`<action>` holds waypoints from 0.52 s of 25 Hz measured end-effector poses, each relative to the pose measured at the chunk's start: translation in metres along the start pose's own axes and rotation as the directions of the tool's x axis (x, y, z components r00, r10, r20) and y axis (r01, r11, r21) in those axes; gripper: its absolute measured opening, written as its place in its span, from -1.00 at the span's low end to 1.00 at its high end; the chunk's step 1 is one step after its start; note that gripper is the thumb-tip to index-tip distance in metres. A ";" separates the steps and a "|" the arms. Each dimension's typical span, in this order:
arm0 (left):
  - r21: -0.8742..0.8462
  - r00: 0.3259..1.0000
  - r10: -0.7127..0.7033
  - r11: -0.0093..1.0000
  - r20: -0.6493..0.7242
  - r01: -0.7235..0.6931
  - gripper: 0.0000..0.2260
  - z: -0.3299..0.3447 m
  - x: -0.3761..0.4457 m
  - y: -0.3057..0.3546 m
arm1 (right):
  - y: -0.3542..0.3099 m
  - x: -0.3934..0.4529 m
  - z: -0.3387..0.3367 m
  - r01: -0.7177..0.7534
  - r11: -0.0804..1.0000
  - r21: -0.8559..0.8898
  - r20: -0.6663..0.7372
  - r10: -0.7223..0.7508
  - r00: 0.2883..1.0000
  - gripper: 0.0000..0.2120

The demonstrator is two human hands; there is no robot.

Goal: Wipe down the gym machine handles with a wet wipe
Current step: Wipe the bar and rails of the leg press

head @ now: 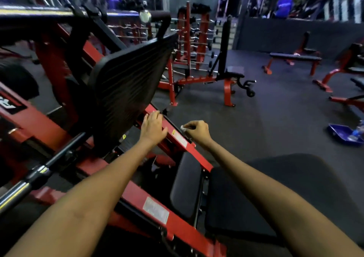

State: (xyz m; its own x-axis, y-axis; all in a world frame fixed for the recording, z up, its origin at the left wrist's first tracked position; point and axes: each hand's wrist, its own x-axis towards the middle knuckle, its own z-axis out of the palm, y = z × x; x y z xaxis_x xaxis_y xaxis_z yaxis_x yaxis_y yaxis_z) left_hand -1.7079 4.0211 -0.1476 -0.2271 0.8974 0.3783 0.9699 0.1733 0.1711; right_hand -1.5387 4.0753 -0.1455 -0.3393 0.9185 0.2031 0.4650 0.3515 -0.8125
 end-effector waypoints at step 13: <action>0.129 0.846 -0.066 0.979 -0.529 0.157 -0.39 -0.164 0.214 -0.006 | -0.092 0.193 -0.014 0.242 0.861 0.447 -0.183 -0.177 0.967 -0.88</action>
State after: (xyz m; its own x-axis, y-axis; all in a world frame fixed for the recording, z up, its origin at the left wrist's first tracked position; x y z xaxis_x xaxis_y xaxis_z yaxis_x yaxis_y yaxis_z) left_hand -1.7766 4.1459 0.0814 -0.3026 0.5330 0.7902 0.9252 0.3634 0.1092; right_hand -1.6351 4.2226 -0.0238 -0.2610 0.8592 0.4399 -0.0475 0.4438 -0.8949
